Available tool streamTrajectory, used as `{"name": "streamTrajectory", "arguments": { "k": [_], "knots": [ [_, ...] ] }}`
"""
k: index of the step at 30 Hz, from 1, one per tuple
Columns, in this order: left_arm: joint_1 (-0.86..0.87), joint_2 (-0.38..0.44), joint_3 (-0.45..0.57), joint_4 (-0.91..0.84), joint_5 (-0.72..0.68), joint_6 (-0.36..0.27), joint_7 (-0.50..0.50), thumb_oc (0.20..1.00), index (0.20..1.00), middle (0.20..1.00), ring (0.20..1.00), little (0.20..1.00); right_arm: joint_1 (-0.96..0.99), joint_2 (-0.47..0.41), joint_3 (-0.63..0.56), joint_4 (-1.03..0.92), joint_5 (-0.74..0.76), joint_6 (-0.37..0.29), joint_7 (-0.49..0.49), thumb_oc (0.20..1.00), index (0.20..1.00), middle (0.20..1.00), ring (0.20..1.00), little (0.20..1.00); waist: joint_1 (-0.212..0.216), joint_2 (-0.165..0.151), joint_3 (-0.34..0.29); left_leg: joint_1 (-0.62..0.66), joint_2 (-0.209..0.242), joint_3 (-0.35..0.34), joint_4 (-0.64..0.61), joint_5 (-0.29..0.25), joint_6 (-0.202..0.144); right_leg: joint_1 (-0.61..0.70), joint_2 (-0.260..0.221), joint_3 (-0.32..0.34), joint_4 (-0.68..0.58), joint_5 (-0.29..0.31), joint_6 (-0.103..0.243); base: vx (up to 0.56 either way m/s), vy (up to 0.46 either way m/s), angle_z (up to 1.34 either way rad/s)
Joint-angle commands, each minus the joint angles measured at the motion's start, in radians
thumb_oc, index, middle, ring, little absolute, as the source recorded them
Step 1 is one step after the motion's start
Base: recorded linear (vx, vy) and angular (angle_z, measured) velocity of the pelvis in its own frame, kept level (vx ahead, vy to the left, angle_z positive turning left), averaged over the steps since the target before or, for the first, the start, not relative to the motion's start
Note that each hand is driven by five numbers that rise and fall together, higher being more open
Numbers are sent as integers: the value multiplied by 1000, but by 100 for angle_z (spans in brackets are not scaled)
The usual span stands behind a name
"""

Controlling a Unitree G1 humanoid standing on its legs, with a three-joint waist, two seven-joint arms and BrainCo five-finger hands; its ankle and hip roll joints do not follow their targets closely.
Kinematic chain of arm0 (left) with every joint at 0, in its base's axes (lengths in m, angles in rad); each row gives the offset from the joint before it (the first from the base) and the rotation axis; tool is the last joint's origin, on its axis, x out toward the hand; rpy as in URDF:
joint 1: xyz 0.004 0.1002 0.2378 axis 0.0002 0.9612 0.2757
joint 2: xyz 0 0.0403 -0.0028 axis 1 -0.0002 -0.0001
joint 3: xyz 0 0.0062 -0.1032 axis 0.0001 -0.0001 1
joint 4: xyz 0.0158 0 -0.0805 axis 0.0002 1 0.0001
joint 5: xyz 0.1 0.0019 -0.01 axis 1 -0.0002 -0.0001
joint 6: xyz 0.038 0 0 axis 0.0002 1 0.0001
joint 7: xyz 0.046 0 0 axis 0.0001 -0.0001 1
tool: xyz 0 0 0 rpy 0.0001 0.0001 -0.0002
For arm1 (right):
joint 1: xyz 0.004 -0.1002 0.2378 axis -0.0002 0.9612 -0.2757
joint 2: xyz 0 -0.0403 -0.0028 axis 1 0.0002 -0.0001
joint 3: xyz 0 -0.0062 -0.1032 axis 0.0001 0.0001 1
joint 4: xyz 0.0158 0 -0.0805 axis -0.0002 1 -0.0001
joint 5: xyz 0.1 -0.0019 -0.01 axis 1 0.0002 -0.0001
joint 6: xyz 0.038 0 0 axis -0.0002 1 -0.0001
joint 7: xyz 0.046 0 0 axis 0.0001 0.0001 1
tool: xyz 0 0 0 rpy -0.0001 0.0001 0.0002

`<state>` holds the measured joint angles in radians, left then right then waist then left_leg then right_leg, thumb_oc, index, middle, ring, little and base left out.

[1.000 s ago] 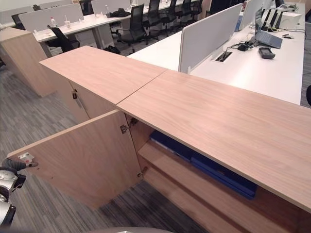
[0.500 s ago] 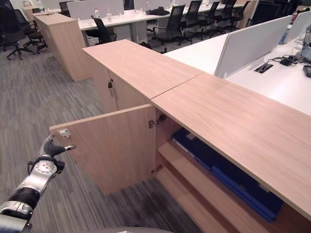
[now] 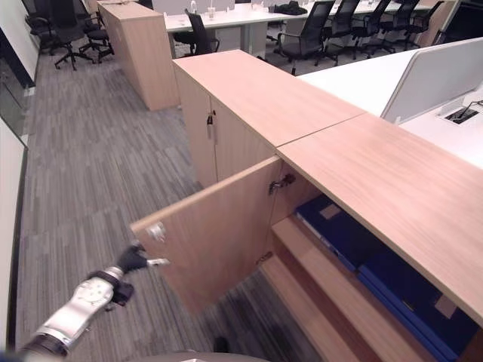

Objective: Put the empty folder in the office cabinet

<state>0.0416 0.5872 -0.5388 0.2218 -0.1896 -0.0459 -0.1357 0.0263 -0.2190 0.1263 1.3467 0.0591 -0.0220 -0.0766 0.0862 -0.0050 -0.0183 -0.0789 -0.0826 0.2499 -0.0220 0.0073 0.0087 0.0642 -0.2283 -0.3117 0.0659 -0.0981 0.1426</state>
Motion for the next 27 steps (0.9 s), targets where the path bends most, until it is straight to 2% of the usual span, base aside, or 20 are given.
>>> {"name": "streamTrajectory", "arguments": {
  "k": [1,4,12,19,27],
  "knots": [
    [-146,-131,55,-118,-25,-93,-24,1000,1000,1000,1000,1000,-26,27,27,37,29,-3,2,1000,1000,1000,1000,1000,-98,-22,-6,106,64,-104,-65,-39,16,31,71,-42,-107,96,3,-15,-19,-5],
    [-83,-99,104,-175,-23,-91,-29,1000,1000,1000,1000,1000,-23,40,47,23,23,-4,12,1000,1000,1000,1000,1000,-87,-26,-4,98,62,-114,-65,-33,15,32,71,-51,-108,98,1,-14,-14,-3],
    [-40,-66,127,-250,-60,-87,-50,1000,1000,1000,1000,1000,-28,55,85,-16,23,-10,23,1000,1000,1000,1000,1000,-78,-31,-1,89,60,-126,-65,-28,13,27,72,-60,-107,100,-3,-2,-9,-27],
    [-12,-66,140,-246,-57,-80,-50,1000,1000,1000,1000,1000,-27,61,109,-32,14,-9,32,1000,1000,1000,1000,1000,-80,-32,0,91,63,-122,-65,-28,11,28,75,-55,-110,99,-6,-2,-16,8],
    [-9,-77,146,-250,-66,-66,-65,1000,1000,1000,1000,1000,-12,52,63,55,17,7,42,1000,1000,1000,1000,1000,-90,-32,1,95,68,-117,-65,-32,8,32,83,-50,-118,97,-9,-1,-6,1]
  ]
}}
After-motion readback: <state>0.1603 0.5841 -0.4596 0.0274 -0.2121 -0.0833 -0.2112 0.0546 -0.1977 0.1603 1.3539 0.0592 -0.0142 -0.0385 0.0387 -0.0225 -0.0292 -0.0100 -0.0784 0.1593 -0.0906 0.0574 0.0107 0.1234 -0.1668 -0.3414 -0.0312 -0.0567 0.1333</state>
